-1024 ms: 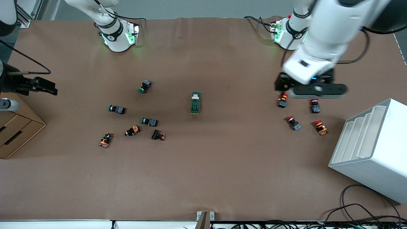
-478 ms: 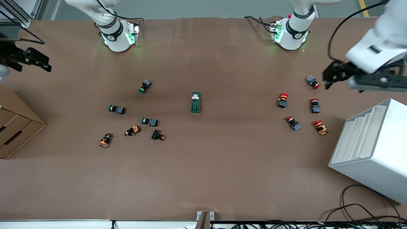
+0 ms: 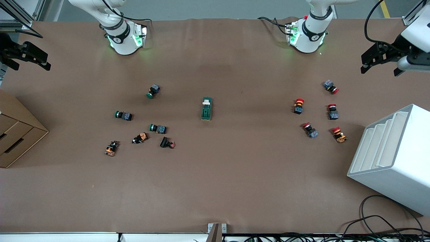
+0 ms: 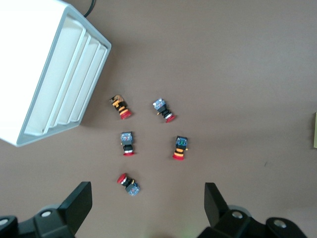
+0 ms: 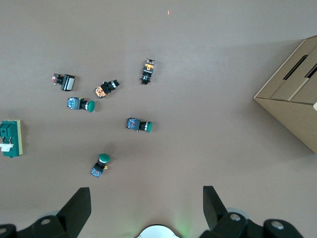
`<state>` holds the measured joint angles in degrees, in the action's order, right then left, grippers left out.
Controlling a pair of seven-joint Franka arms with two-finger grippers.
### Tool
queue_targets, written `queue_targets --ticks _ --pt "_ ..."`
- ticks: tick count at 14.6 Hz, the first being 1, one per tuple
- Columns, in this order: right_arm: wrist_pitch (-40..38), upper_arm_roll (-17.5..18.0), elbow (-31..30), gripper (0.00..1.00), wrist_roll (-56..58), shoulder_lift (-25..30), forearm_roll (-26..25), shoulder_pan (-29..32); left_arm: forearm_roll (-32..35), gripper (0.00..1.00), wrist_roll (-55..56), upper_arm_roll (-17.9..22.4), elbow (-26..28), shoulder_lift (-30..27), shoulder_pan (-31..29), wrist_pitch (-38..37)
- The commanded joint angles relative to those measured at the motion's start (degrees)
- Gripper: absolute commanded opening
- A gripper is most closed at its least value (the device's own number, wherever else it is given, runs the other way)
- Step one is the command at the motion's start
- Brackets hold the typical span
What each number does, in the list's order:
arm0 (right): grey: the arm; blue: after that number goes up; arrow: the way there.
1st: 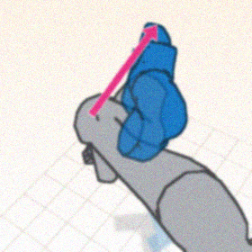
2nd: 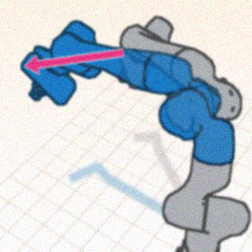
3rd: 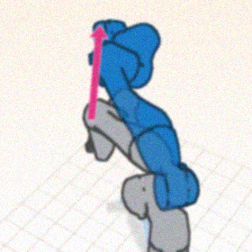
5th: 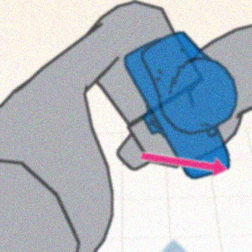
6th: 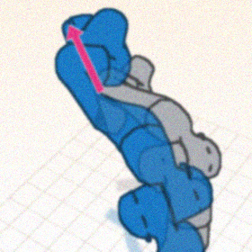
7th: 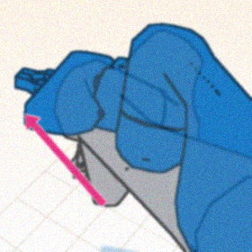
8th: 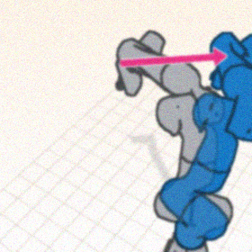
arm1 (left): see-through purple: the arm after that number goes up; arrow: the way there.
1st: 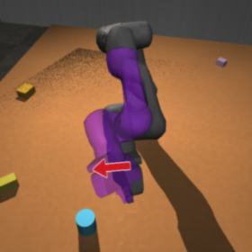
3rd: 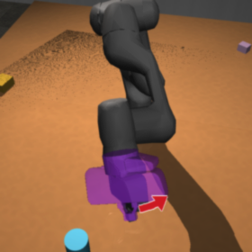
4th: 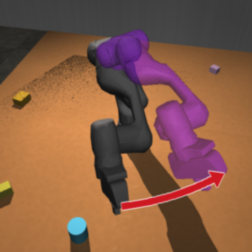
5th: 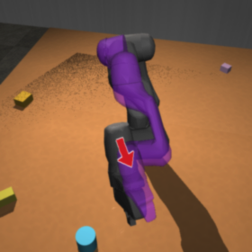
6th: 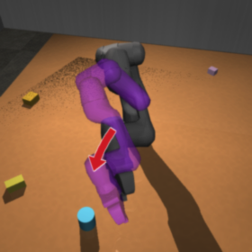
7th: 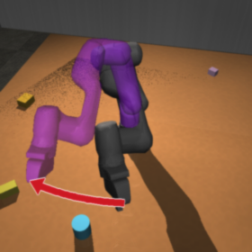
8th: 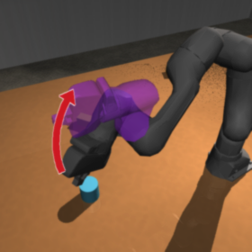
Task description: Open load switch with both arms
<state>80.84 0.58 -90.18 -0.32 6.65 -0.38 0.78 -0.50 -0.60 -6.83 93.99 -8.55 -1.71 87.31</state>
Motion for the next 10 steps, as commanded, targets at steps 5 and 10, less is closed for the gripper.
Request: queue_targets --ticks 5,10 --pt "0.5 -1.3 -2.4 1.0 0.3 1.8 1.5 -0.2 -1.0 1.0 3.1 -0.5 -0.4 -1.4 0.1 -1.3" --pt "0.8 -1.3 -2.4 1.0 0.3 1.8 2.0 -0.3 -1.3 1.0 4.2 -1.7 0.8 -1.2 -0.3 -1.7"
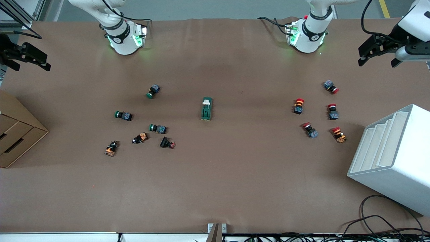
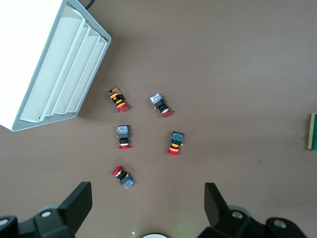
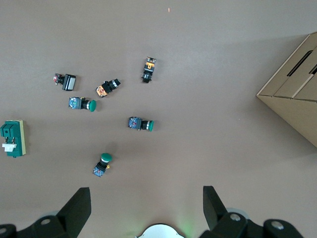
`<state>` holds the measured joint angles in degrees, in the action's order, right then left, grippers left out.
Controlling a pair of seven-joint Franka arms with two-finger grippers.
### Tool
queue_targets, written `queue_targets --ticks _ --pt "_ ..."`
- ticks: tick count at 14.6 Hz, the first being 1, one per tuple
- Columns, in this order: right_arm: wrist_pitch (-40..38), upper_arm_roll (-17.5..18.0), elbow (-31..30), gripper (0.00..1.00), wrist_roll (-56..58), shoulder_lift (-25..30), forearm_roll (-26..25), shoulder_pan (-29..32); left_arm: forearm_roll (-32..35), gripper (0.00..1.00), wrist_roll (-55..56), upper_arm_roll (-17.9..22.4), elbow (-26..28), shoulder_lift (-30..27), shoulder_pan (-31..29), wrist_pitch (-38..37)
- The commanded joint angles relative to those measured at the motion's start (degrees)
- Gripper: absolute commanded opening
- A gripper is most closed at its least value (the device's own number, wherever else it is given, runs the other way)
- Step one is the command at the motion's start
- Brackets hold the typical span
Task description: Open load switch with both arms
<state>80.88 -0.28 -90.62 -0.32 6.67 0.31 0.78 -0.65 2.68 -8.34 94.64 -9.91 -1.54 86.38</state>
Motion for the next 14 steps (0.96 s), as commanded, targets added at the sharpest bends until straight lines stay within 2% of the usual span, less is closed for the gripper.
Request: queue_targets --ticks 1,9,12,14 --pt "0.7 -0.4 -1.9 1.0 0.4 1.8 2.1 -0.3 -1.0 1.0 2.0 -0.2 0.7 0.0 -0.6 -0.9" --pt "0.2 -0.5 -2.0 1.0 0.5 1.9 2.2 -0.2 -0.4 1.0 4.3 0.0 -0.3 0.2 -0.5 -2.9" --pt "0.4 -0.3 -1.8 1.0 1.6 1.9 1.7 -0.4 -0.3 1.0 4.5 0.3 -3.7 2.3 -0.6 -2.9" --pt "0.4 -0.3 -1.7 1.0 5.9 1.8 1.4 -0.3 -0.2 1.0 4.6 0.3 -4.0 2.5 -0.6 -3.0"
